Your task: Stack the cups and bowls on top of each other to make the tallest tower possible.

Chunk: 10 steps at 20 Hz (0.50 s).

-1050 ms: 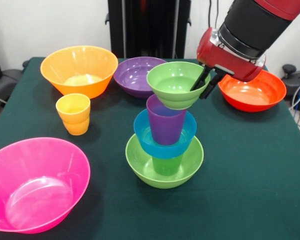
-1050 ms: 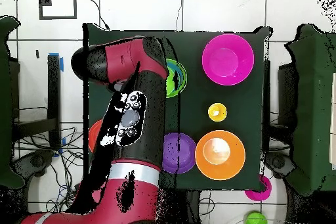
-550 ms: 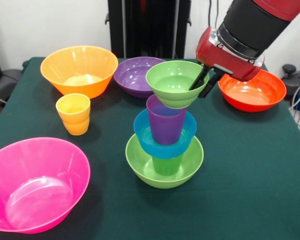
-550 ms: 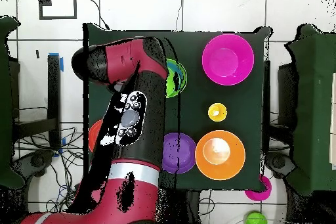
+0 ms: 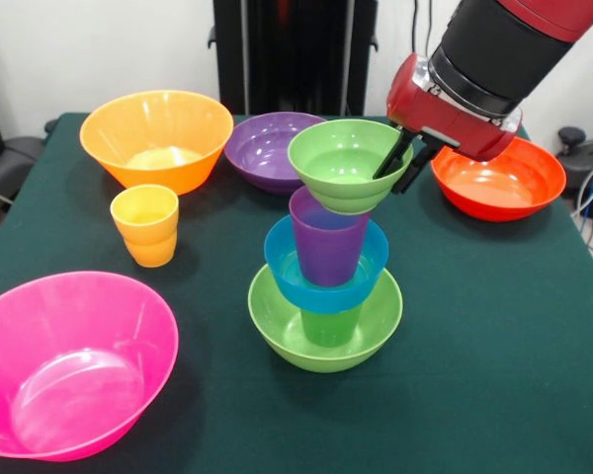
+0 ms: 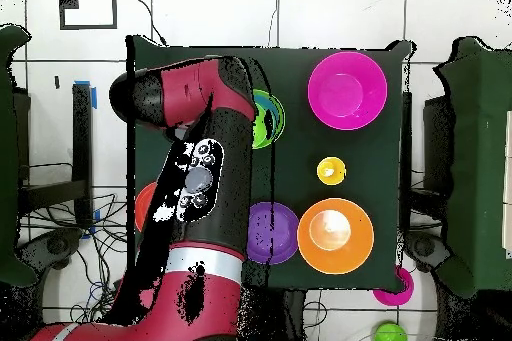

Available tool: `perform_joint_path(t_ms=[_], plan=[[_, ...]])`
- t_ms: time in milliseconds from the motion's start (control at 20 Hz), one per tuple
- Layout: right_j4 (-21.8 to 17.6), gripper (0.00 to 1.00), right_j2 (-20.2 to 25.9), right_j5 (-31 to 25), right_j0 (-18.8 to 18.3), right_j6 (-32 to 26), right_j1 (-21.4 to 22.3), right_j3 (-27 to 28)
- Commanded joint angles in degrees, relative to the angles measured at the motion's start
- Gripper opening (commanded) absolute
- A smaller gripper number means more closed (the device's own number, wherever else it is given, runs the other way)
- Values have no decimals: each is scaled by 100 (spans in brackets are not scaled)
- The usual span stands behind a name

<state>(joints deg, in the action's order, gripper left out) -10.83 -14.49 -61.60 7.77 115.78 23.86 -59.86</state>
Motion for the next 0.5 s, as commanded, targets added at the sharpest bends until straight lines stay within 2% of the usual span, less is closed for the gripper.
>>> perform_joint_path(t_ms=[50,500], plan=[[-502,0,331,-317,62,-484,-344,-246],[-519,0,333,-170,36,-513,-292,-396]])
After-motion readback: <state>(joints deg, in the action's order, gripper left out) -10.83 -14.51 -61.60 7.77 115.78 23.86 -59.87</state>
